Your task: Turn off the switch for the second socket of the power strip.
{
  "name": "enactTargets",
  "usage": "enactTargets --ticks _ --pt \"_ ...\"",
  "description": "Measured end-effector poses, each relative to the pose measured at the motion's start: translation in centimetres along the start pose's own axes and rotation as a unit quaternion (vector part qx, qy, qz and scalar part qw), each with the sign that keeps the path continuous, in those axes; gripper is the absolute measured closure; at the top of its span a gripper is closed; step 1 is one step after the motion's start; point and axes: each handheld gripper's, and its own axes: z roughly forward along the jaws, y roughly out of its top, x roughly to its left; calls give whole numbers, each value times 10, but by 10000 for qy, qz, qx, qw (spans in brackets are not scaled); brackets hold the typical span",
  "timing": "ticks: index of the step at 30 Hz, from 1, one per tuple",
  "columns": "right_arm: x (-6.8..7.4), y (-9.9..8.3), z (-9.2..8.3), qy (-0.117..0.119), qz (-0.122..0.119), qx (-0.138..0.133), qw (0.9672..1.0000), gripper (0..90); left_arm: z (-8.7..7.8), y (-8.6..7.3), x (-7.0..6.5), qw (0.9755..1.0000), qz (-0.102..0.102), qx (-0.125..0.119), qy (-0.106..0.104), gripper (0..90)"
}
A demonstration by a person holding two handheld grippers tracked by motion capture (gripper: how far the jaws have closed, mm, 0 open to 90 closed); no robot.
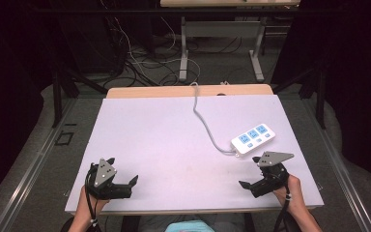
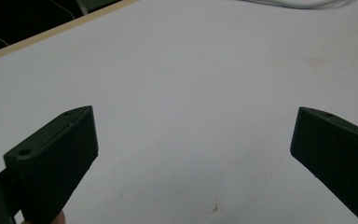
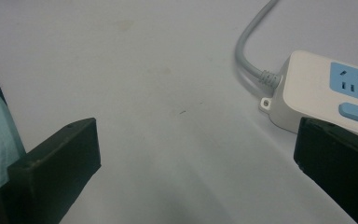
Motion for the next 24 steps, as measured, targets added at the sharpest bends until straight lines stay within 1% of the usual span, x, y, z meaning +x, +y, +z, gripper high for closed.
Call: enactTargets --ticks 1,2,5,6,8,9,12,13,14,16,17,18,20,21,22,24 --pt "0 0 1 -9 29 -17 10000 0 0 0 0 10000 18 25 22 9" --pt "0 0 0 18 22 20 10000 0 0 0 1 10000 20 64 2 10" --pt "1 0 2 -39 24 -28 10000 0 0 1 0 10000 50 81 -3 11" --pt "0 0 1 -40 -6 -2 10000 0 -1 1 -1 9999 104 77 16 11" --pt "0 0 2 -31 3 15 10000 0 -1 1 -1 9999 138 76 41 11" --pt "0 0 1 -5 -10 90 10000 0 0 1 -2 9999 143 76 12 11" --pt "0 0 3 -48 -32 5 10000 0 1 1 -3 9999 120 55 10 11" --pt "0 1 2 -51 -49 13 10000 0 1 1 -3 9999 100 59 8 11" --pt "0 1 2 -113 -72 6 9999 0 0 1 -2 9999 111 79 35 11" --pt "-1 1 2 -107 3 26 9999 0 1 0 -2 9999 93 77 25 11" --pt "-1 2 2 -116 -47 28 9999 0 1 0 -2 9999 79 77 18 11" --pt "-1 2 3 -87 -10 36 10000 0 0 1 -1 9998 167 63 89 11" --pt "-1 3 3 -61 -27 78 9999 0 1 0 -3 9999 78 66 34 11" --pt "-1 3 3 -61 -27 78 9999 0 1 0 -3 9999 78 66 34 11" --pt "0 4 3 -89 -43 62 9999 0 0 0 -2 9999 126 97 36 11" --pt "1 5 4 -144 -69 -14 9999 0 0 0 -3 9999 121 92 32 11"
